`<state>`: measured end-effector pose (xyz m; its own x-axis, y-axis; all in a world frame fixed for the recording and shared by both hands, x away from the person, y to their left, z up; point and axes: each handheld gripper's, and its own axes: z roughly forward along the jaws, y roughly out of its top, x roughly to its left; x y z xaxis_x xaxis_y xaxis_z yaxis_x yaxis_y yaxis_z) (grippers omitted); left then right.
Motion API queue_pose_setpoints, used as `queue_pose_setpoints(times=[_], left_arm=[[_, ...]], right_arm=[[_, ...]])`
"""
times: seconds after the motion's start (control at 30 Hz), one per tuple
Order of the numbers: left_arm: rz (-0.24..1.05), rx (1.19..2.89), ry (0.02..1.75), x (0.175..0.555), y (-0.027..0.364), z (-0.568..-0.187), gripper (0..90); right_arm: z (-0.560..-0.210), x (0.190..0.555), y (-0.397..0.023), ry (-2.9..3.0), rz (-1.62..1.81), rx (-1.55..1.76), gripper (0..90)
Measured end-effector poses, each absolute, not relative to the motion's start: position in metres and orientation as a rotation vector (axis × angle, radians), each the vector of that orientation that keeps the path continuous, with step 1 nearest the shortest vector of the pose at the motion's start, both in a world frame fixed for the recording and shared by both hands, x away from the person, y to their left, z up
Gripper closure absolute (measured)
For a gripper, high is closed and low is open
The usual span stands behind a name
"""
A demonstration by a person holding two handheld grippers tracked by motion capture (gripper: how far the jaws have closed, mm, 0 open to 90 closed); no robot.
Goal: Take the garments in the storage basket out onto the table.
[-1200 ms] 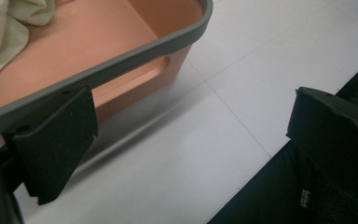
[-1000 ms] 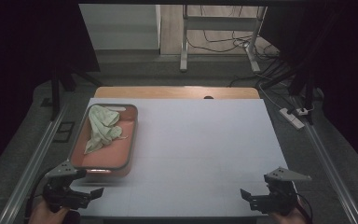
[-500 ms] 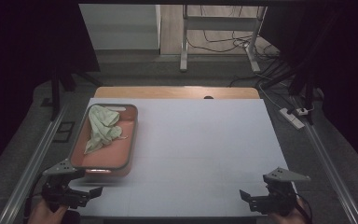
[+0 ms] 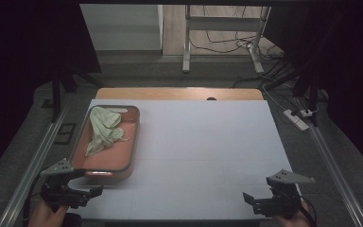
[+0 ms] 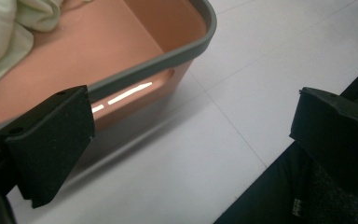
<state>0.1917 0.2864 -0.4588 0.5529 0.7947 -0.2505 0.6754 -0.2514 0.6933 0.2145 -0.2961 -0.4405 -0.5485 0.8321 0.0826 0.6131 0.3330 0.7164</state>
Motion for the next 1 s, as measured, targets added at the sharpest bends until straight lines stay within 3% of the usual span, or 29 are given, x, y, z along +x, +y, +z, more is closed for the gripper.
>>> queue_pose_setpoints(times=[1.0], left_arm=[[0.256, 2.027, 1.130, 0.230, 0.285, -0.453, 0.6]], right_arm=[[-0.442, 0.216, -0.296, 2.342, 1.044, 1.281, 0.0]])
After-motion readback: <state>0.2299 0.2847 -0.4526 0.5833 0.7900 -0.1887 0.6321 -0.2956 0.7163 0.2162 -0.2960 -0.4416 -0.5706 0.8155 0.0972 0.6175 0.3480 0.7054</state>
